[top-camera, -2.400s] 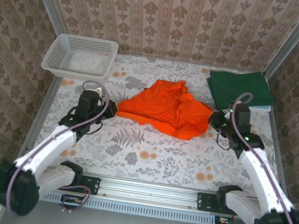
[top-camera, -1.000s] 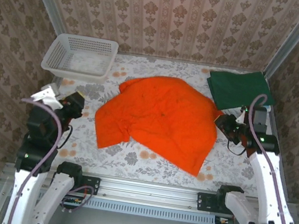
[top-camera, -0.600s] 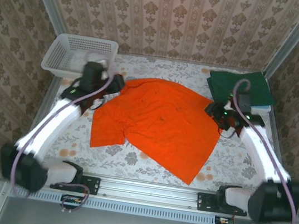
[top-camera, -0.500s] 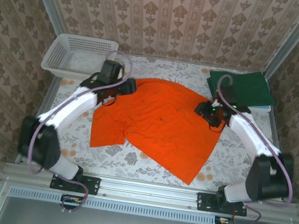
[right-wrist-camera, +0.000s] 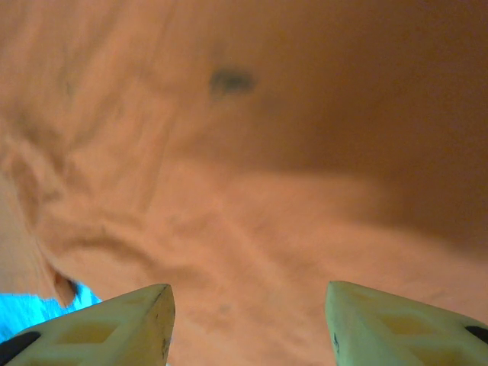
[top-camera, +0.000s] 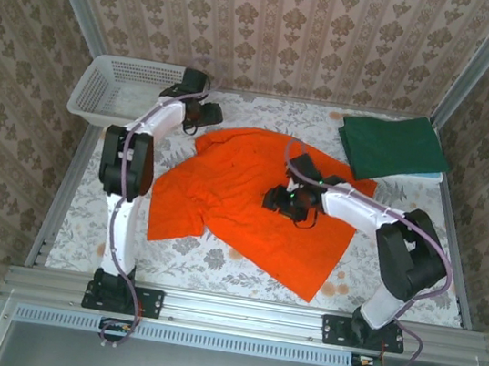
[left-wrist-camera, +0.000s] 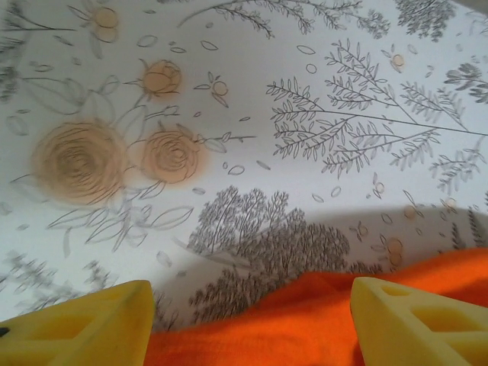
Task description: Fold and stack the t-shirts
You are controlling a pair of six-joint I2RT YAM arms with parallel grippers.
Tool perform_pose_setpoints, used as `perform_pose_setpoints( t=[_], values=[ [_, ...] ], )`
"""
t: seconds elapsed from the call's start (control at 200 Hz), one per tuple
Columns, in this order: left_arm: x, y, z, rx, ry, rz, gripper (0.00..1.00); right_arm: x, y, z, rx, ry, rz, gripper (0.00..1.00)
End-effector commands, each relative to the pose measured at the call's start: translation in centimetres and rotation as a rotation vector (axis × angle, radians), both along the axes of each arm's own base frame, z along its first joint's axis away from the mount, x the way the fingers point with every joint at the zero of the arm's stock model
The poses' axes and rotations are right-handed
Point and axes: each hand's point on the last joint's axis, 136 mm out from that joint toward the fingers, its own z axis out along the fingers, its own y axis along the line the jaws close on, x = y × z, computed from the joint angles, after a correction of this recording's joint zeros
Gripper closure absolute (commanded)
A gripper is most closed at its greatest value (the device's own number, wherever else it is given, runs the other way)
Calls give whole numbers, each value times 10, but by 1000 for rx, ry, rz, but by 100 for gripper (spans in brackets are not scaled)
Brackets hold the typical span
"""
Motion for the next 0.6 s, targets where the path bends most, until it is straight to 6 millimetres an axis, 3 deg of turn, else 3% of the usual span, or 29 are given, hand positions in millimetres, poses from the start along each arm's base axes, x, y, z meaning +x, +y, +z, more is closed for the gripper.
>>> perform_pose_setpoints(
  t=[0.0,0.25,0.345,0.405,0.595],
  values=[
    [-5,-11,-19,6,72,-53,35,-10,27,-7,35,7,25,43],
    [-6,-11,-42,-18,90,-47,57,-39,60,-31,22,62,103,42],
    [-5,-16,-45,-60,86,-57,83,-49,58,-42,-5,92,117,44],
    [-3,-22,-37,-103,65,-76,100,-55,50,-49,-29,109,105,46],
    [-12,-44,15,-208,-102,-165,100,-79,29,-67,-56,160,100,56]
  ],
)
